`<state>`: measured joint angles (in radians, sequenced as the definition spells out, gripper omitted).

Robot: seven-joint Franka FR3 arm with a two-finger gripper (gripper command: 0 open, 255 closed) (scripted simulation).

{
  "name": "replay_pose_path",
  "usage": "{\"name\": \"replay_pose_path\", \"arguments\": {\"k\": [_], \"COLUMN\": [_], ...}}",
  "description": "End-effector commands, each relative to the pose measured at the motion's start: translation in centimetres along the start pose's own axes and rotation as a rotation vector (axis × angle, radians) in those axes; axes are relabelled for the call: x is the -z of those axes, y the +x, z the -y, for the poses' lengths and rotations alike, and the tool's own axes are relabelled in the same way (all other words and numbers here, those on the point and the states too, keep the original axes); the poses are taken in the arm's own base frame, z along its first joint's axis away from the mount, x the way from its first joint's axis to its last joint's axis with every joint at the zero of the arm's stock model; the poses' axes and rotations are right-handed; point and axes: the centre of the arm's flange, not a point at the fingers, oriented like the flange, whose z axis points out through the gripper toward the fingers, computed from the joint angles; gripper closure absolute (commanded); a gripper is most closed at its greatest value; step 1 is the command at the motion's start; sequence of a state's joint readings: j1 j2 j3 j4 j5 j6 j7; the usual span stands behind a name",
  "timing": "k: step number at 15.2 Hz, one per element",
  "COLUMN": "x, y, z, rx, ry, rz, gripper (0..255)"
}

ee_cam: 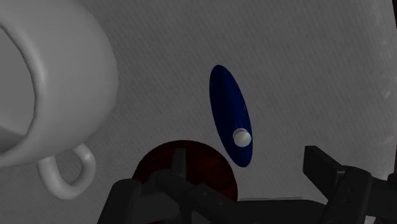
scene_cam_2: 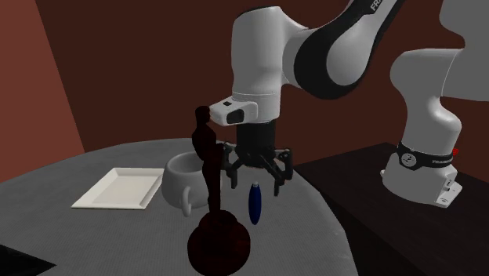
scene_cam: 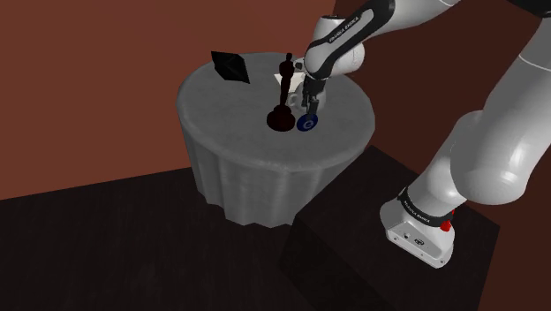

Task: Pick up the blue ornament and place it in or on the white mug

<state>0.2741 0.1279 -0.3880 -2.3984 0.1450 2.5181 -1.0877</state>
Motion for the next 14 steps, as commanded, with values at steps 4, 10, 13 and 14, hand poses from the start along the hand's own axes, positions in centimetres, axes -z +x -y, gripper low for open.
{"name": "replay_pose_path", "arguments": {"k": [4,10,13,14], "x": [-2.7,-3.6,-3.6,-3.5], "y": [0.0,0.0,0.0,0.0], "z": [-0.1,-0.1,-0.1,-0.1], "rx": [0.006,0.006,0.006,0.006], "ry": [0.000,0.000,0.000,0.000], "rz": [-0.001,-0.001,-0.001,-0.001], "gripper": [0,0,0,255]}}
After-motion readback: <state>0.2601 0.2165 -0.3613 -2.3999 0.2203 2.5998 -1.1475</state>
